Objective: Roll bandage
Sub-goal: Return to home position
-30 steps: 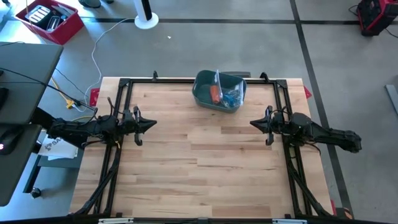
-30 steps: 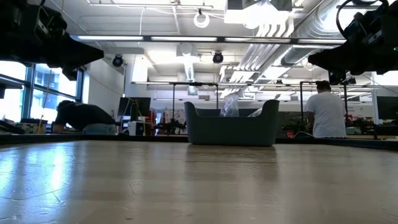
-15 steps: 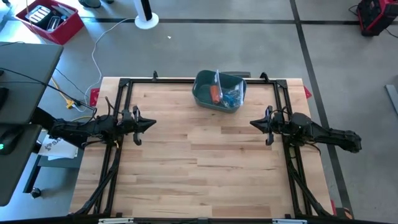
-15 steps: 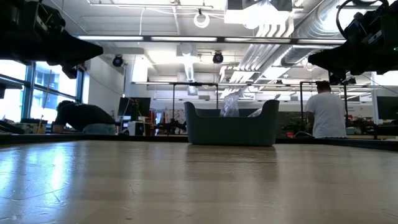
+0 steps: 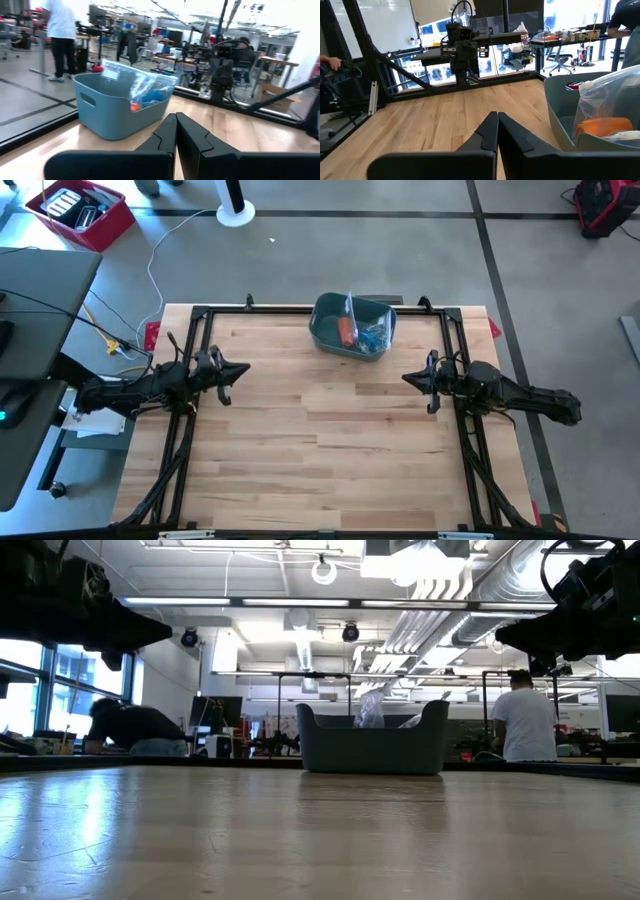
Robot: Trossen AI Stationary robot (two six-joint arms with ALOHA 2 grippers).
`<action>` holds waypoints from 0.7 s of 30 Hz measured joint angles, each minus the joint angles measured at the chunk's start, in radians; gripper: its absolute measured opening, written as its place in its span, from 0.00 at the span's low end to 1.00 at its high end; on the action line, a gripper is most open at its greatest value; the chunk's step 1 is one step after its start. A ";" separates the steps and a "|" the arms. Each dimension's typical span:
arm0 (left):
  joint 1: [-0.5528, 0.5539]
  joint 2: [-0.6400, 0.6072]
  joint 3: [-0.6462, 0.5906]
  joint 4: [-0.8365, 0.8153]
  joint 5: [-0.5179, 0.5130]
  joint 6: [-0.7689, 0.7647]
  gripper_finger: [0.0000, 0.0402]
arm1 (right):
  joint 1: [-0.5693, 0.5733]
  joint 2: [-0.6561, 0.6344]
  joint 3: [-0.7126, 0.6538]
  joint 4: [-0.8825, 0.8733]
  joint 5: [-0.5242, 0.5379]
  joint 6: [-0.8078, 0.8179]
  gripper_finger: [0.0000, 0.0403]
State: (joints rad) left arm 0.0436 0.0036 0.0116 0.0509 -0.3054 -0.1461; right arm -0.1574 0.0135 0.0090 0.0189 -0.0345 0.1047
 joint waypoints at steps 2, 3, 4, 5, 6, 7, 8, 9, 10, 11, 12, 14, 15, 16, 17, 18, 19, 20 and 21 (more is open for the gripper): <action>0.009 0.000 0.000 0.000 -0.002 0.000 0.01 | 0.000 0.000 0.000 0.000 0.000 0.000 0.00; 0.008 0.000 0.000 0.000 -0.002 0.000 0.01 | 0.000 0.000 0.000 0.000 0.000 0.000 0.00; 0.005 0.000 0.000 0.000 -0.002 0.000 0.01 | 0.000 0.000 0.000 0.000 0.000 0.000 0.00; 0.002 0.000 0.000 0.000 -0.001 0.000 0.01 | 0.000 0.000 0.000 0.000 0.000 0.000 0.00; -0.001 0.000 0.000 0.000 -0.001 0.000 0.01 | 0.000 0.000 0.000 0.000 0.000 0.000 0.00; -0.003 0.000 0.000 0.000 -0.001 0.000 0.01 | 0.000 0.000 0.000 0.000 0.000 0.000 0.00; -0.005 0.000 0.000 0.000 -0.001 0.000 0.01 | 0.000 0.000 0.000 0.000 0.000 0.000 0.00; -0.006 0.000 0.000 0.000 -0.001 0.000 0.01 | 0.000 0.000 0.000 0.000 0.000 0.000 0.00; -0.006 0.000 0.000 0.000 -0.001 0.000 0.01 | 0.000 0.000 0.000 0.000 0.000 0.000 0.00; -0.006 0.000 0.000 0.000 -0.001 0.000 0.01 | 0.000 0.000 0.000 0.000 0.000 0.000 0.00; -0.006 0.000 0.000 0.000 -0.001 0.000 0.01 | 0.000 0.000 0.000 0.000 0.000 0.000 0.00; -0.006 0.000 0.000 0.000 -0.001 0.000 0.01 | 0.000 0.000 0.000 0.000 0.000 0.000 0.00; -0.006 0.000 0.000 0.000 -0.001 0.000 0.01 | 0.000 0.000 0.000 0.000 0.000 0.000 0.00; -0.006 0.000 0.000 0.000 -0.001 0.000 0.01 | 0.000 0.000 0.000 0.000 0.000 0.000 0.00; -0.006 0.000 0.000 0.000 -0.001 0.000 0.01 | 0.000 0.000 0.000 0.000 0.000 0.000 0.00; -0.006 0.000 0.000 0.000 -0.001 0.000 0.01 | 0.000 0.000 0.000 0.000 0.000 0.000 0.00; -0.006 0.000 0.000 0.000 -0.001 0.000 0.01 | 0.000 0.000 0.000 0.000 0.000 0.000 0.00; -0.006 0.000 0.000 0.000 -0.001 0.000 0.01 | 0.000 0.000 0.000 0.000 0.000 0.000 0.00; -0.006 0.000 0.000 0.000 -0.001 0.000 0.01 | 0.000 0.000 0.000 0.000 0.000 0.000 0.00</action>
State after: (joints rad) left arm 0.0380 0.0036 0.0116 0.0509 -0.3061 -0.1459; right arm -0.1574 0.0135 0.0090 0.0185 -0.0345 0.1047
